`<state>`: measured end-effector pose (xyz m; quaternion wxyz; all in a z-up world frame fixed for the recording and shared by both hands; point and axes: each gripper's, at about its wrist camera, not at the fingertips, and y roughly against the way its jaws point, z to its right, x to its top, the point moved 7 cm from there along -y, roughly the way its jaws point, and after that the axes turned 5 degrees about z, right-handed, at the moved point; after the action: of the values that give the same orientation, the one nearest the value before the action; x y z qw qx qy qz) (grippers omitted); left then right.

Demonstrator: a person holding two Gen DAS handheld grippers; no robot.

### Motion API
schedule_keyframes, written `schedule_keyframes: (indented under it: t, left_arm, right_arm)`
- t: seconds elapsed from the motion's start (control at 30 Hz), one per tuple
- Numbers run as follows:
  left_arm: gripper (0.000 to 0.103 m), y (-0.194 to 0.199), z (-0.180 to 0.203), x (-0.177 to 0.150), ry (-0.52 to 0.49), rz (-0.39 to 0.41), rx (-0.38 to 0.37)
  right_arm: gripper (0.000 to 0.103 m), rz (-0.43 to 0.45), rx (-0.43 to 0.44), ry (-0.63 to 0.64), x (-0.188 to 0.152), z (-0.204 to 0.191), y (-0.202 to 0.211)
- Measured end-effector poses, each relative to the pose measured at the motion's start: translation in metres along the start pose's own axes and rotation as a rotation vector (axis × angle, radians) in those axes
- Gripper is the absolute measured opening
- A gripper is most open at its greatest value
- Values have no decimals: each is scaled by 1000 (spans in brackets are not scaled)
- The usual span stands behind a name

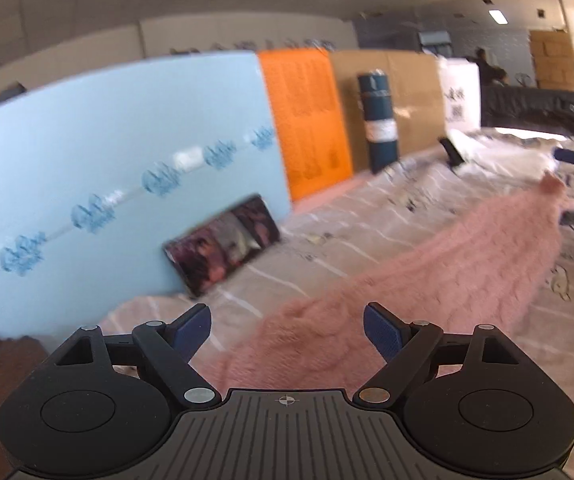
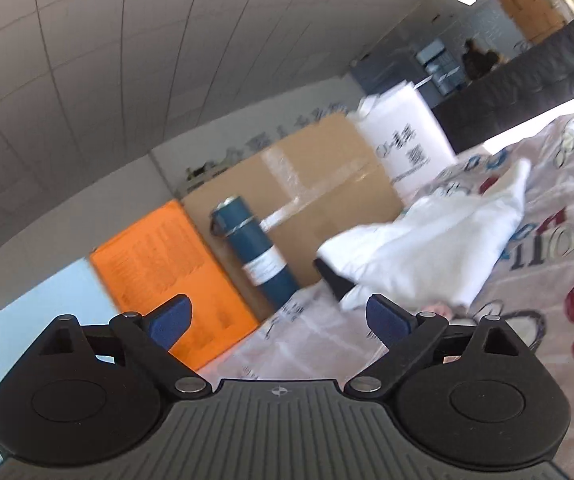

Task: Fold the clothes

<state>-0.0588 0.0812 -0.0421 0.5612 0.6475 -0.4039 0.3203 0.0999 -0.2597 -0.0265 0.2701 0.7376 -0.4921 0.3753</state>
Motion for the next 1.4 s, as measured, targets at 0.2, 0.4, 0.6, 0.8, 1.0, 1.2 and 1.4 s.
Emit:
schedule_keyframes:
  t: [0.2,0.4,0.6,0.8,1.0,1.2,1.4]
  left_arm:
    - [33,-5,6,-14,21,3,-36]
    - [13,35,27,-10,-148,129,93]
    - [13,78,58,-22,-132,207,94]
    - [13,93,68,-29,-121,232,91]
    - [14,101,78,-34,-146,254,58]
    - [14,110,75,-37,-123,278,50]
    - [14,122,68,-36,-102,313,47]
  right_arm:
    - [94,-158,23,-24,-17,-5,-15]
    - [94,-228,68,-1,-29,-12,-20]
    - [103,-264,359,104,-33,-54,-1]
    - [103,-346,759,669,-75,-135,37]
    - [96,-402,897,1021,-125,-171,38]
    - [12,-474,1001,968,-134,-179,67]
    - [9,-410,1079,877,-108,-165,135]
